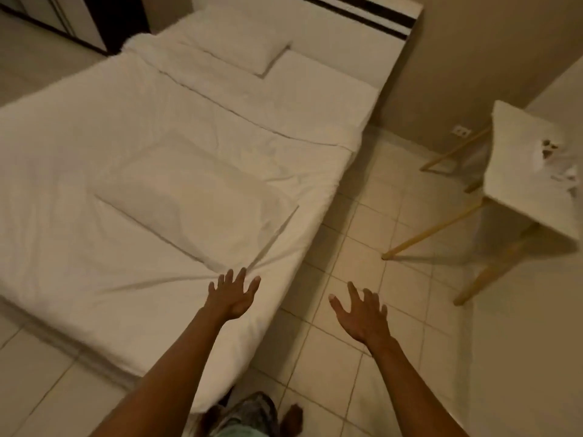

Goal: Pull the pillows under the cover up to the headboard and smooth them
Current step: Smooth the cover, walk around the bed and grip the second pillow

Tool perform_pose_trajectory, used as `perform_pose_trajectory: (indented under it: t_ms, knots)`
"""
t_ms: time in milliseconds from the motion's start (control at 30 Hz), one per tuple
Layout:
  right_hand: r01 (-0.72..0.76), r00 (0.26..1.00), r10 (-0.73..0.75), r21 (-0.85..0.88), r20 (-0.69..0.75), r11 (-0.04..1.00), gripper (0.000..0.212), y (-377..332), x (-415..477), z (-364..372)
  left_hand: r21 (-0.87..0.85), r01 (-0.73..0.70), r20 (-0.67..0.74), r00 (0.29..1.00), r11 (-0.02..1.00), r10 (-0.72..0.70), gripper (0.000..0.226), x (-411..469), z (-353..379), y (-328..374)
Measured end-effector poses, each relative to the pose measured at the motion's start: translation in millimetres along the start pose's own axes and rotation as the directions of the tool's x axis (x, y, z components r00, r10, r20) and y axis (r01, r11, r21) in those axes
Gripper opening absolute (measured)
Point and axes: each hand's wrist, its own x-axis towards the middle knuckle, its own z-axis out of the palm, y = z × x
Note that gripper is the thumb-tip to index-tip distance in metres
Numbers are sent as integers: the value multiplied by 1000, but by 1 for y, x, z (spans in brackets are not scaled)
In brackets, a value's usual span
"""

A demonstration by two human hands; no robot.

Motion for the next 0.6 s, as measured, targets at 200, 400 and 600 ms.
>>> perform_pose_trajectory:
  t_ms: [200,400,600]
  knots:
    - [223,974,-217,-87,69,971,79,-38,73,-39,-215,201,-55,974,956,-218,79,4,-3,1]
    - [387,913,-362,-122,186,914,94,-113,152,-48,-450,347,-46,911,823,-409,87,48,-32,-29]
    - [504,856,-461,-180,234,845,93,-188,226,-89,-505,337,-26,914,795,-405,92,104,-71,-21]
